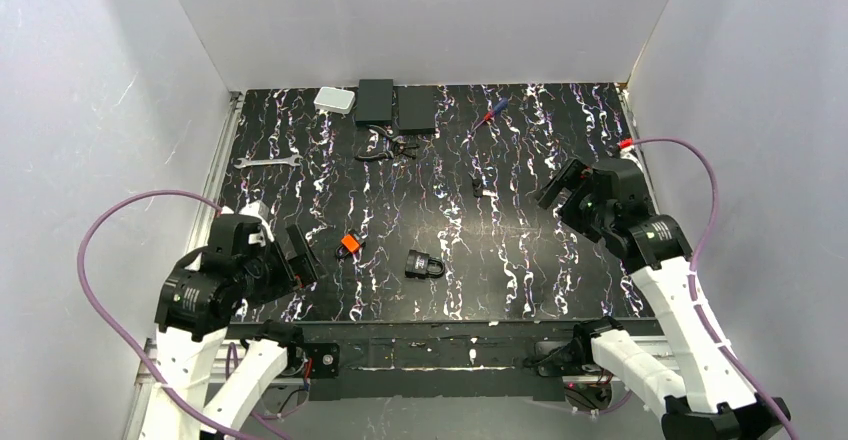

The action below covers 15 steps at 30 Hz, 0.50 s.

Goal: Unlock with the key

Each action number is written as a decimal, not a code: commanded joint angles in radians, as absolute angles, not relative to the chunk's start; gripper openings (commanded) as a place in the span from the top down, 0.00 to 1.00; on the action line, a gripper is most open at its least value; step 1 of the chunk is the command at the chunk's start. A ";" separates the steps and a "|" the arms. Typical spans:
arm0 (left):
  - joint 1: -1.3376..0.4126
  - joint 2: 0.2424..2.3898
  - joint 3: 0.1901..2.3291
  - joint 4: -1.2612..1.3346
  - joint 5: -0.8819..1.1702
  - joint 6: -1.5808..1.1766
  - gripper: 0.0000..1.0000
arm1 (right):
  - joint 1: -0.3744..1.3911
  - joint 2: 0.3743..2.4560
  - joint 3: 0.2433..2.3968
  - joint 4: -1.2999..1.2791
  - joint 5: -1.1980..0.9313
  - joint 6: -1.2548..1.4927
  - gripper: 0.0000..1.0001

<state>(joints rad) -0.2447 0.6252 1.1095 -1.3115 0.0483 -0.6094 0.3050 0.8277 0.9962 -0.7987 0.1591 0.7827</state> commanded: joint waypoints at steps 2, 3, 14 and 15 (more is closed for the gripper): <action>-0.249 0.699 1.091 -1.342 0.163 -0.576 0.01 | 0.305 0.876 0.985 -0.741 0.050 0.764 0.00; -0.249 0.713 1.087 -1.340 0.182 -0.568 0.01 | 0.305 0.885 0.986 -0.752 0.031 0.767 0.00; -0.305 0.909 1.134 -1.287 0.258 -0.478 0.07 | 0.305 0.898 0.951 -0.818 -0.096 0.620 0.00; -0.318 0.922 1.142 -1.283 0.249 -0.473 0.08 | 0.305 0.910 0.959 -0.825 -0.097 0.605 0.00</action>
